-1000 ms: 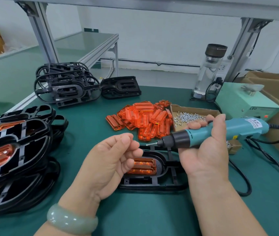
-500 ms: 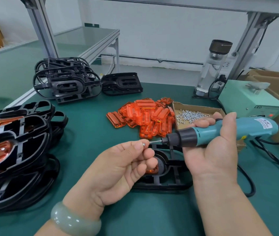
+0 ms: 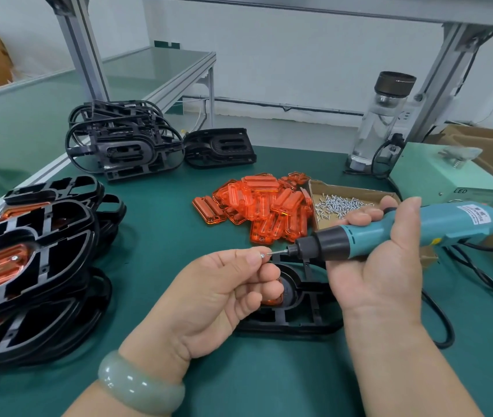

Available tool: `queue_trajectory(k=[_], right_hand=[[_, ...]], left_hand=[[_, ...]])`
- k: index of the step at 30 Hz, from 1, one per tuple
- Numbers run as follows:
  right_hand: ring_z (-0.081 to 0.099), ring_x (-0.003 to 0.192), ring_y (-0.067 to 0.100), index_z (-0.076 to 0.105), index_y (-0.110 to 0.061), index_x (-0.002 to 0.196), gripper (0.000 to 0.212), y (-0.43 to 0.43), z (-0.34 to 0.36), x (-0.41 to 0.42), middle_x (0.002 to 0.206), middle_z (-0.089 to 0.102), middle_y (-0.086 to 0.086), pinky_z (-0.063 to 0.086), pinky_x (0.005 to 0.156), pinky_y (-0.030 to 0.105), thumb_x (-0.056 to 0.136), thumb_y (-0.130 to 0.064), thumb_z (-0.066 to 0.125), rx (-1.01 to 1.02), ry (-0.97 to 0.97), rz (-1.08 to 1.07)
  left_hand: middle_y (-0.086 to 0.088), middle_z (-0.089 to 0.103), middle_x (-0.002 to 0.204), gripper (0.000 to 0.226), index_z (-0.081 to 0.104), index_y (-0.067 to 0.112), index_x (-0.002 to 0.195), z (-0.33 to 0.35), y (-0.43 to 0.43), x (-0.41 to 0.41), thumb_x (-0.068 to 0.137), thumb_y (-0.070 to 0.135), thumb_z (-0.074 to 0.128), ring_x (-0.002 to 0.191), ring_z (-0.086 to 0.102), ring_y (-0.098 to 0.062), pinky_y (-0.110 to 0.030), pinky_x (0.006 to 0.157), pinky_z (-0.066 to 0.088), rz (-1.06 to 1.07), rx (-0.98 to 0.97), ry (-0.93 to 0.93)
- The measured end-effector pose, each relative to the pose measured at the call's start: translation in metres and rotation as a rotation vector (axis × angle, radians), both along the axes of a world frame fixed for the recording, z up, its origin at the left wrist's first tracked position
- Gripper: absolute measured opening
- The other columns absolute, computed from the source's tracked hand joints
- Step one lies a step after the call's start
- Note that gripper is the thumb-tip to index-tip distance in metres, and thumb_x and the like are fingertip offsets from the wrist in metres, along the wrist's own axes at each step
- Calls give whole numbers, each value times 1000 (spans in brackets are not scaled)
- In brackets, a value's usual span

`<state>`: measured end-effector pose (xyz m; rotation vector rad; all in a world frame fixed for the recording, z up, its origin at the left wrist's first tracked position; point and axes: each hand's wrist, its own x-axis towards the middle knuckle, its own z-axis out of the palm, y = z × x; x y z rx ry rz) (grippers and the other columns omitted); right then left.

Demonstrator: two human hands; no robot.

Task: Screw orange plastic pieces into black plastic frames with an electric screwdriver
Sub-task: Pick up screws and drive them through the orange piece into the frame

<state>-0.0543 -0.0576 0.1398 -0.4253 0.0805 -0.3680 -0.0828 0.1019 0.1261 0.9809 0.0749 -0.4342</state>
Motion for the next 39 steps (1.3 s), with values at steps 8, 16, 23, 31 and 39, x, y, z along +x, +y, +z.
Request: queue_trajectory(k=[8, 16, 23, 31, 39], right_hand=[[50, 54, 4, 51, -24, 89, 24, 2, 2, -1, 65, 49, -11, 47, 57, 17, 78, -40, 65, -13, -17, 4], [49, 54, 4, 51, -24, 90, 24, 4, 3, -2, 65, 49, -11, 45, 58, 16, 77, -41, 65, -19, -25, 4], [49, 54, 4, 50, -24, 87, 23, 2, 3, -2, 65, 49, -11, 45, 57, 16, 79, -40, 64, -3, -25, 10], [50, 54, 4, 52, -24, 83, 23, 6, 6, -5, 64, 51, -11, 44, 60, 18, 76, -40, 67, -49, -40, -39], [49, 54, 5, 50, -24, 83, 23, 7, 6, -4, 65, 49, -10, 42, 61, 19, 78, -39, 66, -61, -54, -54]], left_hand=[[-6, 67, 65, 13, 76, 17, 67, -3, -2, 0, 63, 25, 66, 56, 66, -14, -15, 42, 47, 56, 88, -104], [-6, 67, 64, 14, 75, 18, 66, -4, -3, 0, 67, 25, 64, 55, 66, -14, -15, 43, 47, 70, 114, -147], [-6, 67, 65, 12, 75, 19, 67, -4, -1, -1, 68, 25, 64, 56, 66, -15, -15, 44, 47, 31, 92, -177], [-4, 68, 63, 14, 74, 23, 69, -8, -6, 1, 70, 33, 65, 57, 66, -14, -17, 46, 48, 199, 337, -357], [-5, 66, 57, 30, 66, 16, 60, -8, -7, 2, 89, 17, 59, 51, 64, -13, -17, 45, 46, 230, 534, -440]])
